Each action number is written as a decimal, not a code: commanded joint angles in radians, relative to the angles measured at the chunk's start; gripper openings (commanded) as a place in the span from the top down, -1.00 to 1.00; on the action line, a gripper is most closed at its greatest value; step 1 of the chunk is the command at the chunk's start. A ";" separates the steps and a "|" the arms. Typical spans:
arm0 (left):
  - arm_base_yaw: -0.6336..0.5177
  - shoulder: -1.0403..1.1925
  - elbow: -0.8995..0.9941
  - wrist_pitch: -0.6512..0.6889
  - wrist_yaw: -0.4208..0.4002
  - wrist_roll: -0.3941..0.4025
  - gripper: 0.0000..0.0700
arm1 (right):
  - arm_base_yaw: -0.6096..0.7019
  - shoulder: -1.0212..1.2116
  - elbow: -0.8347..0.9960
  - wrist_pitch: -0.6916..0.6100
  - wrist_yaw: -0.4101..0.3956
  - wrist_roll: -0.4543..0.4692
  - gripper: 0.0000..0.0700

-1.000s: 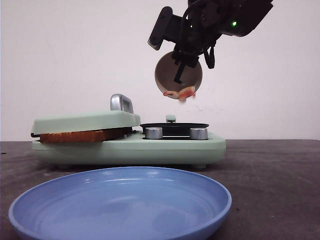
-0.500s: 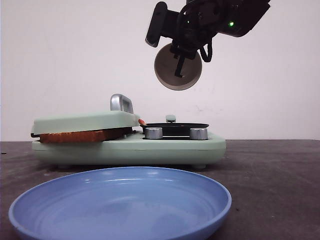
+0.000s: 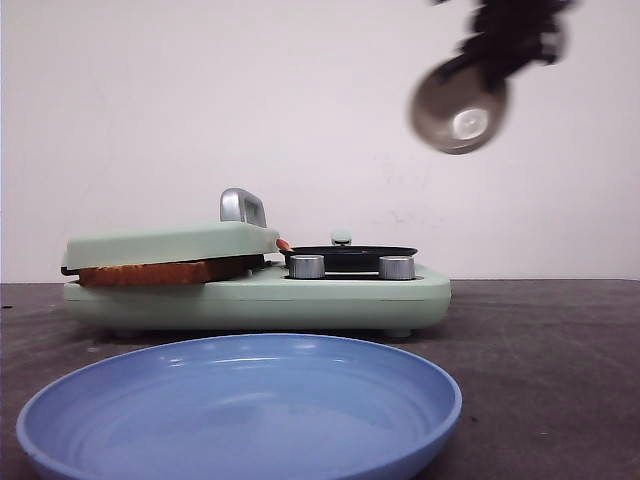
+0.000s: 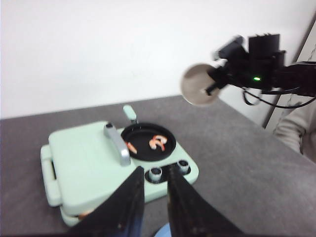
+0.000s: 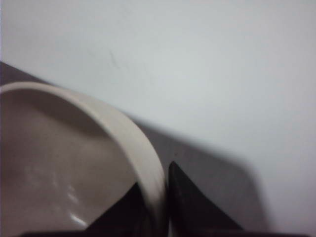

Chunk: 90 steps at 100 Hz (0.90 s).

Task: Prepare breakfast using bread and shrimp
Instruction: 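Carry the empty bowl back and set it down with the right gripper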

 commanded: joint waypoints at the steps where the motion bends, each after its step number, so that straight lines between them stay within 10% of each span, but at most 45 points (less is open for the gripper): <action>1: -0.005 0.006 0.013 0.018 -0.003 0.015 1.00 | -0.084 0.034 0.003 -0.175 -0.101 0.326 0.98; 35: -0.005 0.007 0.013 0.047 -0.003 -0.013 1.00 | -0.323 0.141 -0.122 -0.470 -0.391 0.357 0.99; 73: -0.005 0.007 0.013 0.040 -0.003 -0.015 1.00 | -0.330 0.188 -0.206 -0.476 -0.387 0.360 0.97; 90: -0.005 0.007 0.013 0.037 -0.003 -0.015 1.00 | -0.331 0.184 -0.200 -0.479 -0.387 0.370 -0.12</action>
